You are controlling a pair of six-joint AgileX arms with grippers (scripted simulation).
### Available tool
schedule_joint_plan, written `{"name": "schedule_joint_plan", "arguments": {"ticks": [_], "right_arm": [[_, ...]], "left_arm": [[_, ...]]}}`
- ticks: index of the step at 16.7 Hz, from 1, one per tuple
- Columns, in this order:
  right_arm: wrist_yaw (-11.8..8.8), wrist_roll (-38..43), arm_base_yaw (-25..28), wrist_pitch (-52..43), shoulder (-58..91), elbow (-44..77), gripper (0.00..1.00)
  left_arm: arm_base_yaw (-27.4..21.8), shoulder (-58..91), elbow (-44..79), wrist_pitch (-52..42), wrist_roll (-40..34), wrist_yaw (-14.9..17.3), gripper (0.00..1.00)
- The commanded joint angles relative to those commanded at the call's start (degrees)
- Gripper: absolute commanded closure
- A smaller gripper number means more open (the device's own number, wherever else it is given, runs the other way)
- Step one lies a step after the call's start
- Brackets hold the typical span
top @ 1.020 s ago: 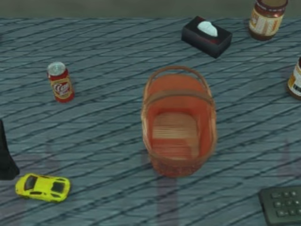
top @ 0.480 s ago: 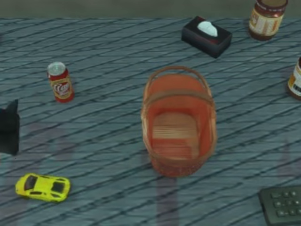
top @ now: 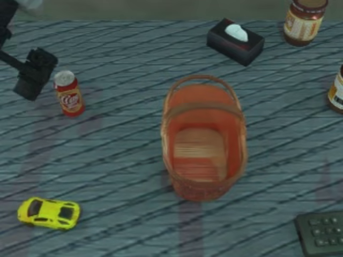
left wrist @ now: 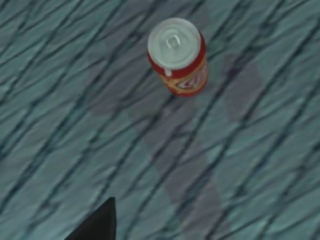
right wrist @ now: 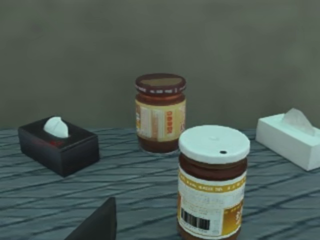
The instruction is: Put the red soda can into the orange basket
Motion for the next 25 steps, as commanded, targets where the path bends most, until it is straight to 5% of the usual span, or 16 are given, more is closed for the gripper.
{"name": "schedule_joint_plan", "arguments": {"ticks": [12,20,25], "right_arm": [[0.0,0.0,0.0,0.0,0.0,0.0,0.0],[0.0,0.0,0.0,0.0,0.0,0.0,0.0],[0.0,0.0,0.0,0.0,0.0,0.0,0.0]], "left_arm": [[0.26,55.63,51.36,-26.01,14.23,-2.65,0.0],[0.15,58.04,53.47,-26.65,14.77,-2.82,0.0],[0.37,57.92,45.05,-18.3,14.85,-2.85,0.0]]}}
